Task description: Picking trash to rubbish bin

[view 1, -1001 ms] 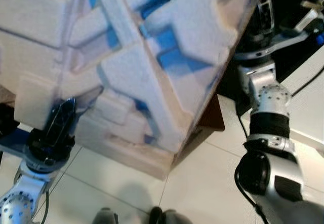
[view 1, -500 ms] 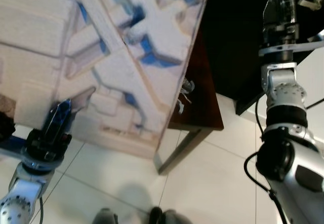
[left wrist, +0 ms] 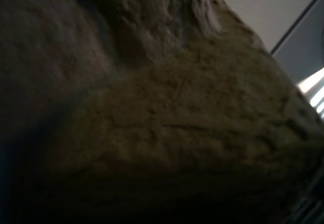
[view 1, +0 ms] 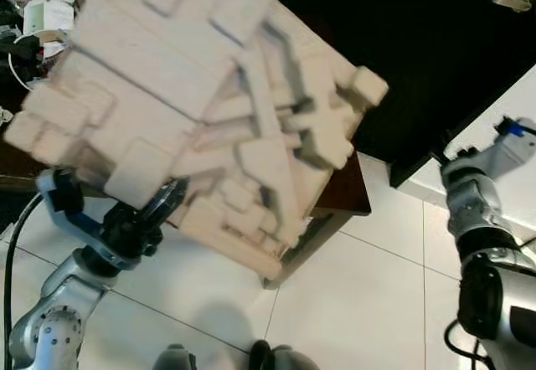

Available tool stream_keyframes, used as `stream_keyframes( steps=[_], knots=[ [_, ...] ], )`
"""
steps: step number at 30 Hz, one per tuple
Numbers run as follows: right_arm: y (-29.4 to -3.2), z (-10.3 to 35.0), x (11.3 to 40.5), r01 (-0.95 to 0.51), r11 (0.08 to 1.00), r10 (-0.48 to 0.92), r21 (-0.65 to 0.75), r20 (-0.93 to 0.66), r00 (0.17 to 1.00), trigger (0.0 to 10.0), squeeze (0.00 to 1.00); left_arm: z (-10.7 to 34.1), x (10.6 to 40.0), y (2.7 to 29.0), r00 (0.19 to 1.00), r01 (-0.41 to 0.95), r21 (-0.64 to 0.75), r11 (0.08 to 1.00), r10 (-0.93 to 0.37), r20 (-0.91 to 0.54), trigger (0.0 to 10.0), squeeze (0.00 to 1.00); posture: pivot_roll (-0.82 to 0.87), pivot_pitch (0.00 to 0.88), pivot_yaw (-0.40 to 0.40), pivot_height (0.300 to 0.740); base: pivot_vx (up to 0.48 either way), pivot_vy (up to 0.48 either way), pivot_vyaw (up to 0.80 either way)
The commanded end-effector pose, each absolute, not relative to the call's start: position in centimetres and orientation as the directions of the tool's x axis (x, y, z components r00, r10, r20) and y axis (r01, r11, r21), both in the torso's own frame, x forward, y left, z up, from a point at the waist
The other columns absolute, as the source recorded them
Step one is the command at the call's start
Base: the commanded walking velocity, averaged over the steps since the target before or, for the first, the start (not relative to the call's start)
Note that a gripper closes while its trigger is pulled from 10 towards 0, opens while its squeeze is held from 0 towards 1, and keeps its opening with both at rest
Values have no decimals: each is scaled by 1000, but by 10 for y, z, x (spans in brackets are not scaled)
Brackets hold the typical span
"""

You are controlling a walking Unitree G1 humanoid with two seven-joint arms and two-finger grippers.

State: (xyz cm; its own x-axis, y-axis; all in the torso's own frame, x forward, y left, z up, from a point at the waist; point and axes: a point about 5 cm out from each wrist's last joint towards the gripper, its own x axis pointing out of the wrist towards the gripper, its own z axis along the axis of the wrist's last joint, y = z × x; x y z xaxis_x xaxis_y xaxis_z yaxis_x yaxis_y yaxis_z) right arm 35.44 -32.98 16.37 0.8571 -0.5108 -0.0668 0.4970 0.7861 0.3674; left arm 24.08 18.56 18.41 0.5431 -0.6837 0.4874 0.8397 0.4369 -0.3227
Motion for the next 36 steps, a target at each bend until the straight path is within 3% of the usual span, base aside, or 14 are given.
stream_keyframes(
  steps=[1,6,10,12,23,36],
  knots=[
    [-341,138,338,586,762,-568,276,-149,809,10000,0,190,241,182,530,847,-260,463,-715,455,10000,0,229,136,-126,740,0,0,0],
    [-348,92,308,685,712,-624,153,-309,718,10000,0,196,250,177,553,830,-207,518,-717,424,10000,0,226,128,-127,740,0,0,-86],
    [-349,78,298,718,663,-630,213,-360,689,10000,0,192,250,171,535,843,-189,503,-750,390,10000,0,229,122,-127,740,0,0,-788],
    [-349,65,288,738,651,-640,176,-397,658,10000,0,186,249,163,514,857,-187,479,-783,351,10000,0,227,120,-124,740,0,0,-788],
    [-332,14,253,737,675,-607,18,-555,569,10000,0,159,250,133,467,880,-230,416,-846,257,10000,0,209,114,-111,740,0,0,-788],
    [-311,-29,214,690,718,-549,-93,-685,479,10000,0,137,257,121,503,853,-251,457,-848,167,10000,0,191,108,-108,740,0,0,-788]
  ],
)
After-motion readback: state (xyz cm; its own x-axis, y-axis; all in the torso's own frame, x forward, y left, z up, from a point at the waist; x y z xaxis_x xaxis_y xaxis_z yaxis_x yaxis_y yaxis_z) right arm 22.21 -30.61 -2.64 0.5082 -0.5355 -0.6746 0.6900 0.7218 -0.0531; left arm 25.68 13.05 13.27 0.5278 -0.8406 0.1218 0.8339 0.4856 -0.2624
